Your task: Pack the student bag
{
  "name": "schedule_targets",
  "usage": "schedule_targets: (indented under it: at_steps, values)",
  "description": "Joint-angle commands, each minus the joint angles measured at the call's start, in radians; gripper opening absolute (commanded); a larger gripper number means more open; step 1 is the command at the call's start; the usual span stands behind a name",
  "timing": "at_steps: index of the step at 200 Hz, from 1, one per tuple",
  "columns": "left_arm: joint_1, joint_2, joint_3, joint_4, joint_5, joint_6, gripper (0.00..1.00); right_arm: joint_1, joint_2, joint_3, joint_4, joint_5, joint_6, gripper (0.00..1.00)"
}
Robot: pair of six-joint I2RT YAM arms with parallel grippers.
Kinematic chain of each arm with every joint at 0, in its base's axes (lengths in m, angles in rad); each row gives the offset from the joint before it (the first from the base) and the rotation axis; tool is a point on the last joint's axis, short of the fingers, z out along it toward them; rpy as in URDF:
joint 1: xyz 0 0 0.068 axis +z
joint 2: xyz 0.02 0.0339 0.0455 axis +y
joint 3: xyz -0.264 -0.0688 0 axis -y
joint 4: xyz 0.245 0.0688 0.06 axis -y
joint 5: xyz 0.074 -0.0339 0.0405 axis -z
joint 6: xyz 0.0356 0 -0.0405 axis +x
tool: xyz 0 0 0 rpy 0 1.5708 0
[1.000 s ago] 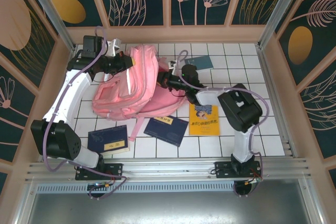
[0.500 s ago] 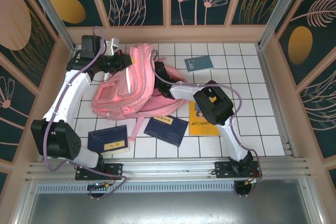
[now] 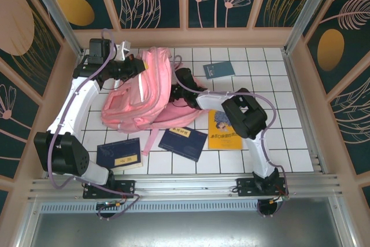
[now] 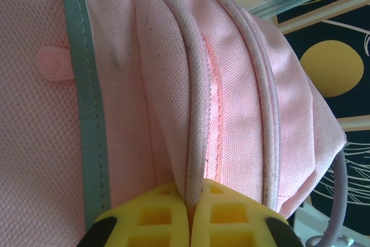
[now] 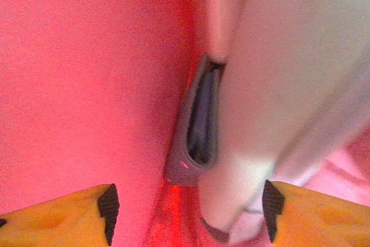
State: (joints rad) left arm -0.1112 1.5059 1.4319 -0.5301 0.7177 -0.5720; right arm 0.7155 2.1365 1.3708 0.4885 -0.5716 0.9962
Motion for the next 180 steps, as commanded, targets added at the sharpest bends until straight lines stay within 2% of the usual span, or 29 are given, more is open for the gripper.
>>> schedule_targets:
  at_steps: [1,14,36,56,74,87,100,134,164,180]
  values:
    - [0.015,-0.055,0.016,0.124,0.041,-0.006,0.0,-0.044,-0.127,-0.081,0.057,-0.037,-0.055,0.72]
    - [0.016,-0.06,0.008,0.134,0.037,-0.013,0.0,-0.064,-0.179,-0.124,0.034,-0.042,-0.108,0.73]
    - [0.018,-0.073,-0.032,0.188,0.036,-0.047,0.0,-0.088,-0.267,-0.185,-0.079,0.026,-0.252,0.72]
    - [0.018,-0.063,-0.065,0.24,0.056,-0.087,0.0,-0.131,-0.32,-0.235,-0.106,0.03,-0.273,0.68]
    - [0.018,-0.045,-0.076,0.269,0.034,-0.116,0.0,-0.163,-0.376,-0.267,-0.186,0.116,-0.311,0.66]
    - [0.015,-0.018,-0.076,0.314,0.033,-0.161,0.0,-0.246,-0.403,-0.26,-0.289,0.212,-0.353,0.66]
    - [0.012,0.015,-0.058,0.347,0.03,-0.185,0.0,-0.334,-0.407,-0.248,-0.344,0.237,-0.36,0.66]
    - [0.008,0.084,-0.02,0.395,-0.064,-0.215,0.0,-0.529,-0.314,-0.115,-0.459,0.286,-0.384,0.69]
    - [0.01,0.101,0.001,0.414,-0.199,-0.207,0.0,-0.623,-0.154,0.066,-0.574,0.279,-0.436,0.71]
    - [0.01,0.121,0.015,0.431,-0.239,-0.21,0.0,-0.644,-0.038,0.234,-0.721,0.317,-0.496,0.72]
